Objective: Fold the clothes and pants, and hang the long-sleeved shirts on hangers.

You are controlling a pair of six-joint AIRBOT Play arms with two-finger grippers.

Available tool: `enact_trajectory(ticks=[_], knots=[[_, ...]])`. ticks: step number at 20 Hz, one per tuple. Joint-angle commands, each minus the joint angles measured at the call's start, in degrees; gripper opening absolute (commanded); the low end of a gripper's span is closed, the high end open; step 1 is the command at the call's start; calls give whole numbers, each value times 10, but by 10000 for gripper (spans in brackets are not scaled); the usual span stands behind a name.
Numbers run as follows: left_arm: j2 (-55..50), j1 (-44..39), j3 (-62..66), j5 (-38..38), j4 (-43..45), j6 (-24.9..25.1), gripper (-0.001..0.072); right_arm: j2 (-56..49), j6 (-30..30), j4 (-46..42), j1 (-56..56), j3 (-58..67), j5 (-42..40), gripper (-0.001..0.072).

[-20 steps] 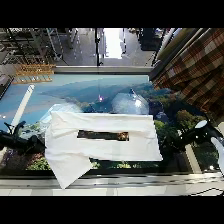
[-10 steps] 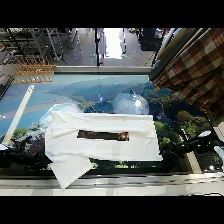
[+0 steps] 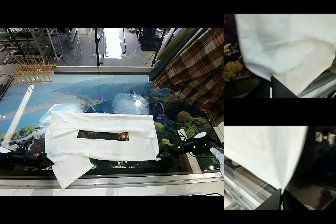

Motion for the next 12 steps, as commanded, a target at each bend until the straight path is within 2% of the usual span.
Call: enact_trajectory(ticks=[1, 4, 7, 10, 12], knots=[[1, 23, 47, -96, -53, 3, 4, 36, -2, 24, 4, 12, 60, 12], [0, 41, 155, -180, -125, 3, 4, 67, 43, 40, 4, 61, 107, 11], [-11, 40, 256, -193, -185, 3, 4, 70, 82, 73, 7, 130, 87, 10], [-43, 39, 288, -219, -217, -2, 5, 68, 94, 19, 16, 150, 78, 33], [-61, 40, 288, -223, -214, -2, 5, 68, 98, 1, 16, 143, 65, 13]])
